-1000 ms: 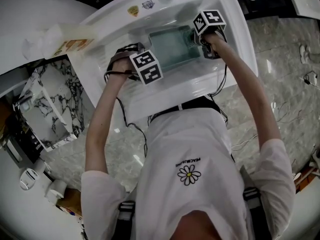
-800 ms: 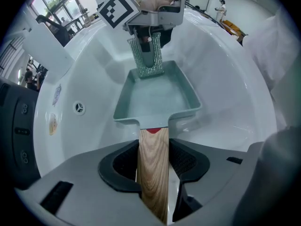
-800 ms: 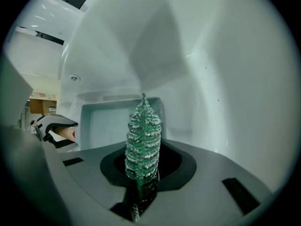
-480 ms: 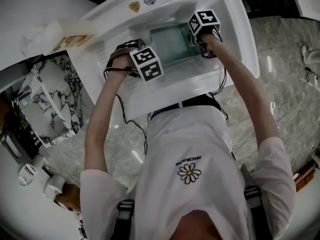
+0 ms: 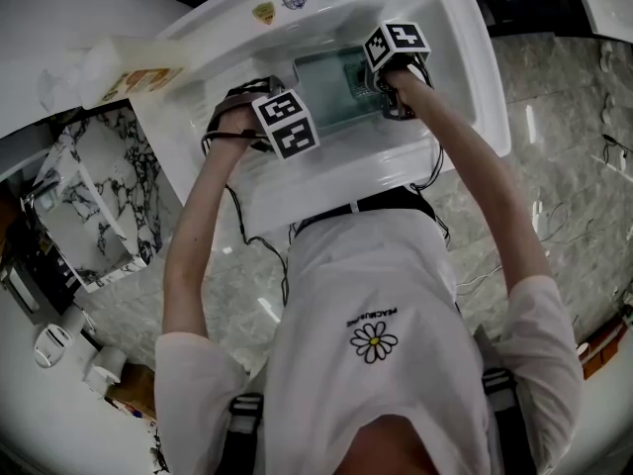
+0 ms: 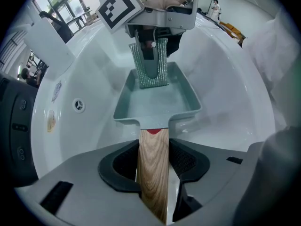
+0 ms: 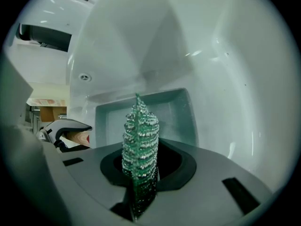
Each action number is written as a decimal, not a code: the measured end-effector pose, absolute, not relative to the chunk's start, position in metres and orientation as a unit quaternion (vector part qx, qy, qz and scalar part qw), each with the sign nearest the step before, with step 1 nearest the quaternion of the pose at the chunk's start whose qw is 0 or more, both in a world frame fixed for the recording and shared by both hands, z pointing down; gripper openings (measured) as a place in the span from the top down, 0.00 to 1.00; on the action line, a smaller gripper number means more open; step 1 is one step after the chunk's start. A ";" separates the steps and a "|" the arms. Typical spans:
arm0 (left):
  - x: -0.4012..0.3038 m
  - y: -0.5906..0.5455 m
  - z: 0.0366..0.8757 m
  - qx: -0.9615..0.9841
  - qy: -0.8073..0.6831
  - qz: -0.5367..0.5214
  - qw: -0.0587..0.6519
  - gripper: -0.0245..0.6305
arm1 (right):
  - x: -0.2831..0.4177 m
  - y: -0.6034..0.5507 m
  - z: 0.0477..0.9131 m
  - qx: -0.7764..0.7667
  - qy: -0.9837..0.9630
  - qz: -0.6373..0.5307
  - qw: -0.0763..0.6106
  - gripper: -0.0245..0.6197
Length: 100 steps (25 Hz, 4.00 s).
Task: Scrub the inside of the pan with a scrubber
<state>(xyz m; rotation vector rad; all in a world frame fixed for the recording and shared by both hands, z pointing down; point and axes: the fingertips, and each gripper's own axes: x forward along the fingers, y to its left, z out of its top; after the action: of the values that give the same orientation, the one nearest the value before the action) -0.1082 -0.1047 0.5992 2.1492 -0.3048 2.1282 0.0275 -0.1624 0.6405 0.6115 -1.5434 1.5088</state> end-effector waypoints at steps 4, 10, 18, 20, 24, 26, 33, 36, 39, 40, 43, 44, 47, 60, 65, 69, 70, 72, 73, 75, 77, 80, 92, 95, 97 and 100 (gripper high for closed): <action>-0.109 -0.105 0.599 0.709 -0.108 0.695 0.059 0.67 | 0.004 -0.158 0.632 0.228 -0.628 0.616 0.417 0.86; -0.108 -0.104 0.600 0.711 -0.118 0.690 0.070 0.67 | -0.027 -0.146 0.620 0.205 -0.643 0.622 0.396 0.86; -0.108 -0.105 0.599 0.713 -0.125 0.686 0.075 0.67 | -0.060 -0.132 0.611 0.171 -0.660 0.628 0.376 0.86; -0.108 -0.105 0.599 0.712 -0.127 0.687 0.072 0.67 | -0.064 -0.131 0.609 0.166 -0.662 0.628 0.374 0.86; -0.108 -0.105 0.599 0.710 -0.129 0.689 0.071 0.67 | -0.067 -0.131 0.608 0.164 -0.667 0.621 0.379 0.86; -0.108 -0.106 0.599 0.710 -0.129 0.689 0.070 0.67 | -0.066 -0.131 0.608 0.165 -0.667 0.620 0.377 0.86; -0.110 -0.105 0.600 0.708 -0.129 0.691 0.071 0.67 | -0.055 -0.138 0.595 0.172 -0.679 0.611 0.368 0.86; -0.109 -0.104 0.601 0.708 -0.126 0.691 0.071 0.67 | -0.033 -0.146 0.591 0.182 -0.690 0.589 0.379 0.86; -0.108 -0.103 0.600 0.707 -0.125 0.693 0.068 0.67 | 0.002 -0.154 0.598 0.203 -0.688 0.564 0.410 0.86; -0.108 -0.103 0.600 0.707 -0.126 0.692 0.068 0.67 | 0.015 -0.155 0.601 0.210 -0.683 0.559 0.420 0.86; -0.108 -0.104 0.599 0.708 -0.126 0.692 0.067 0.67 | 0.050 -0.157 0.613 0.229 -0.665 0.553 0.448 0.86; -0.108 -0.105 0.599 0.708 -0.127 0.692 0.066 0.67 | 0.061 -0.157 0.617 0.235 -0.658 0.551 0.456 0.86; -0.108 -0.104 0.600 0.708 -0.128 0.691 0.062 0.67 | 0.082 -0.150 0.628 0.253 -0.645 0.542 0.477 0.86; -0.105 -0.101 0.603 0.707 -0.122 0.694 0.056 0.67 | 0.080 -0.137 0.647 0.277 -0.634 0.529 0.492 0.86; -0.105 -0.101 0.602 0.706 -0.124 0.694 0.058 0.67 | 0.077 -0.136 0.648 0.277 -0.635 0.525 0.495 0.86; -0.104 -0.101 0.603 0.704 -0.126 0.696 0.058 0.67 | 0.071 -0.134 0.644 0.270 -0.640 0.521 0.496 0.86; -0.104 -0.101 0.603 0.704 -0.127 0.696 0.058 0.67 | 0.069 -0.134 0.644 0.270 -0.641 0.520 0.496 0.86; -0.105 -0.101 0.602 0.704 -0.128 0.696 0.058 0.67 | 0.066 -0.133 0.643 0.270 -0.642 0.519 0.496 0.86; -0.105 -0.101 0.602 0.704 -0.128 0.696 0.059 0.67 | 0.063 -0.132 0.642 0.269 -0.643 0.520 0.494 0.86; -0.105 -0.101 0.602 0.703 -0.127 0.697 0.059 0.67 | 0.057 -0.130 0.640 0.265 -0.645 0.529 0.485 0.86; -0.105 -0.101 0.602 0.704 -0.128 0.697 0.058 0.67 | 0.047 -0.127 0.636 0.258 -0.647 0.542 0.470 0.86; -0.106 -0.102 0.603 0.704 -0.129 0.696 0.057 0.67 | 0.028 -0.123 0.630 0.244 -0.654 0.554 0.454 0.86; -0.101 -0.099 0.606 0.700 -0.127 0.701 0.043 0.67 | -0.046 -0.099 0.607 0.180 -0.676 0.586 0.408 0.86; -0.102 -0.100 0.607 0.699 -0.125 0.703 0.039 0.67 | -0.050 -0.098 0.606 0.181 -0.677 0.585 0.408 0.86; -0.102 -0.100 0.607 0.701 -0.126 0.701 0.037 0.67 | -0.049 -0.098 0.606 0.181 -0.675 0.591 0.402 0.86; -0.102 -0.100 0.607 0.703 -0.126 0.699 0.035 0.67 | -0.048 -0.099 0.604 0.184 -0.676 0.598 0.390 0.86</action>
<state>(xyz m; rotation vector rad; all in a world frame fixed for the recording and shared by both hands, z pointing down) -0.1016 -0.1005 0.6070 2.1620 -0.3861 2.1486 -0.0485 -0.0995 0.6040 0.4667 -1.7170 1.5194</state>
